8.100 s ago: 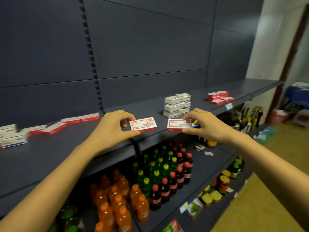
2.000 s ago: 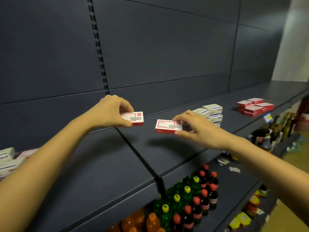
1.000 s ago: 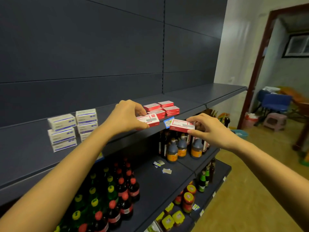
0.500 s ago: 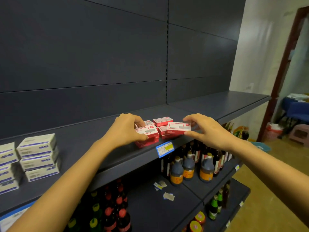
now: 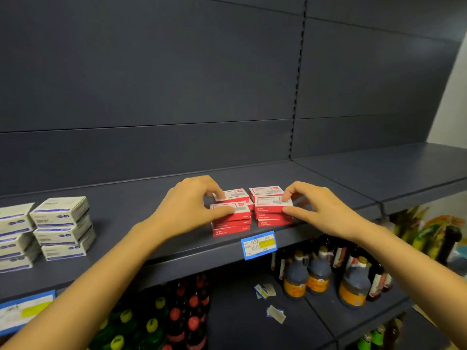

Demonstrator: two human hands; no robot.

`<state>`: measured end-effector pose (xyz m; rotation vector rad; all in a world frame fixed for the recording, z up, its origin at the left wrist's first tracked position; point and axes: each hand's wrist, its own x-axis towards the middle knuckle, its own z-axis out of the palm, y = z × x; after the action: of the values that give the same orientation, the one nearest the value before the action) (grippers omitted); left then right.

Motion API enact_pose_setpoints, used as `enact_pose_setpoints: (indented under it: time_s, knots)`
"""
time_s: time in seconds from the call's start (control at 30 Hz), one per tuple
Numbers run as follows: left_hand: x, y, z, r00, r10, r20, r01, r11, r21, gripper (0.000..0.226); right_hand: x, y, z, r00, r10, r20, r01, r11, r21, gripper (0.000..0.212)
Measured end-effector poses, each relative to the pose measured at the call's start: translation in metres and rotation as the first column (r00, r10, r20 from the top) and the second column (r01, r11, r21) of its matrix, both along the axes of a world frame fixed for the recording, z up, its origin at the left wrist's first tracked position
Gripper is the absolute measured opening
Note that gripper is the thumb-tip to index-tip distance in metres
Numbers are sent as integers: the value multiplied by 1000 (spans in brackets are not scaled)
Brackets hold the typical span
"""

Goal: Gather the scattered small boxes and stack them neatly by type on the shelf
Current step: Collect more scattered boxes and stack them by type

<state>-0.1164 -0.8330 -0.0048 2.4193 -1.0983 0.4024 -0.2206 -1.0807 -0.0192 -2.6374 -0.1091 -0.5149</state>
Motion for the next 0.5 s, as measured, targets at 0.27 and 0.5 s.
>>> enact_pose_setpoints:
  time_s: [0.27, 0.5]
  knots:
    - [-7, 24, 12, 938, 291, 189, -297, 955, 8, 34, 18, 0, 22, 984, 163, 72, -137, 951, -279, 22]
    - [-44, 81, 8, 776, 579, 250, -589, 807, -39, 44, 47, 82, 42, 867, 490, 89, -442, 839, -317, 29]
